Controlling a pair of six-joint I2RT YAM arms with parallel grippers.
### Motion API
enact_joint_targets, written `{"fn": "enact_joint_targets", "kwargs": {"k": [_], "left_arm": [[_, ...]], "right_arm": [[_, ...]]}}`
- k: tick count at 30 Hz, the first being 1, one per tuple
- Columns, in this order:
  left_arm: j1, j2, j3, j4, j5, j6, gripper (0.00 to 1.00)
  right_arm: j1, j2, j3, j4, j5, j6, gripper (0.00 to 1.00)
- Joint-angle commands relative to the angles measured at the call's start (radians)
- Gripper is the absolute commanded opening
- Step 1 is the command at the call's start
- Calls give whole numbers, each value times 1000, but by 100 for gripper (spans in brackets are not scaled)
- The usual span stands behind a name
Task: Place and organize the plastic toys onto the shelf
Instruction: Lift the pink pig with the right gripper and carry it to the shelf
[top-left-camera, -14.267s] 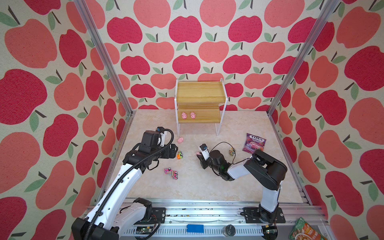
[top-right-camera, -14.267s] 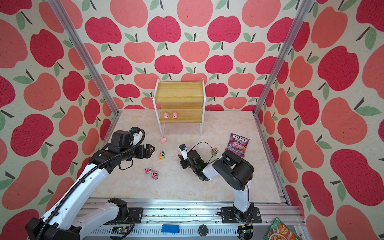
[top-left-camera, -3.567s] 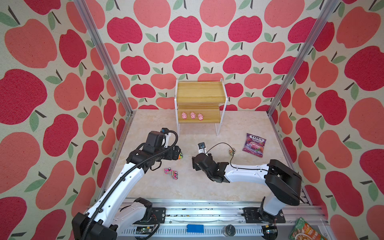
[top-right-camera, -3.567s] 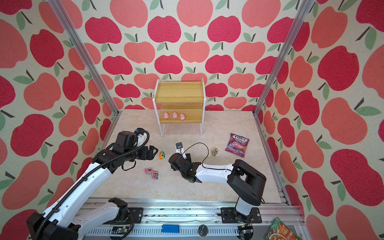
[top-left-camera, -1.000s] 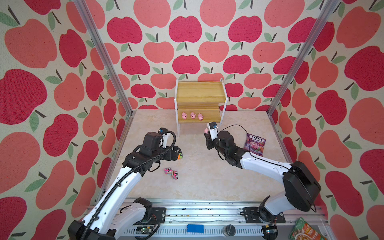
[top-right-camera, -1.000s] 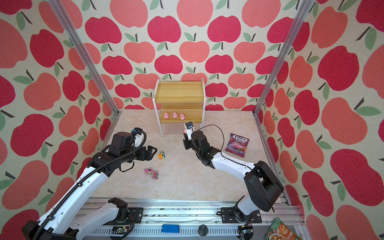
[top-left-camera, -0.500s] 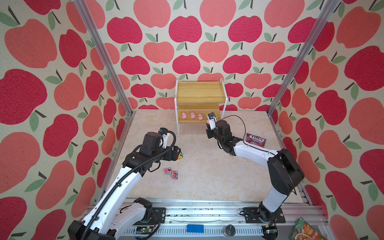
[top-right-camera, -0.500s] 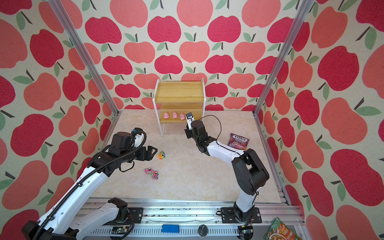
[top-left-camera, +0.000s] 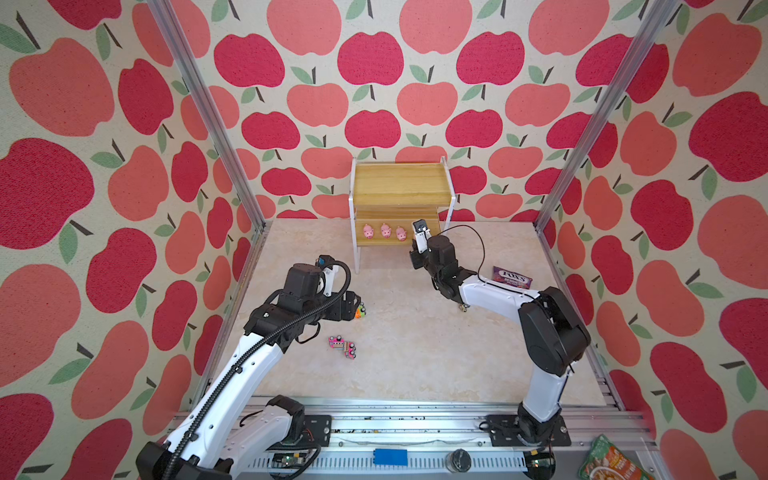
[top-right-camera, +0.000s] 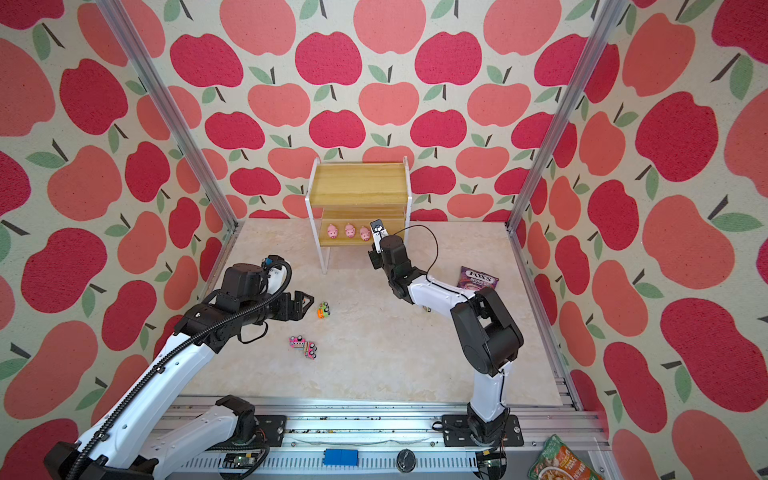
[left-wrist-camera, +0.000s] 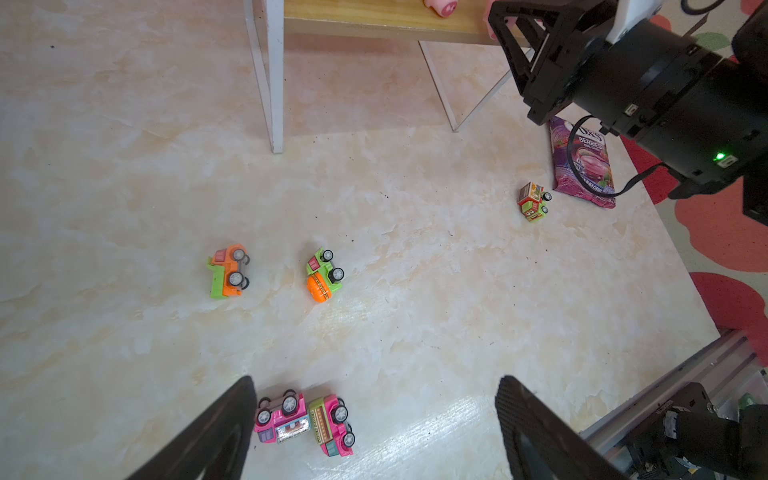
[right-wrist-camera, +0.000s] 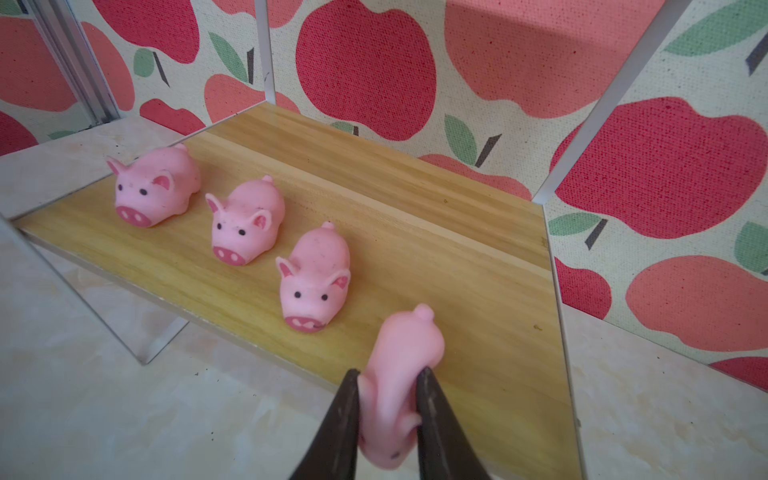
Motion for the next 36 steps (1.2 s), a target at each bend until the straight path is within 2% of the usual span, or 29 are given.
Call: {"fn": "enact_joint_targets", "kwargs": {"k": [1, 16, 36], "left_arm": [[7, 8, -4, -1, 10, 12, 93], [10, 5, -7, -1, 5, 15, 93], [10, -3, -8, 0, 9, 15, 93]], "right_arm": [[-11, 22, 38, 55, 29, -20, 26], [-29, 120, 153, 60, 47, -43, 29], [-61, 150, 173, -8, -5, -3, 36]]}}
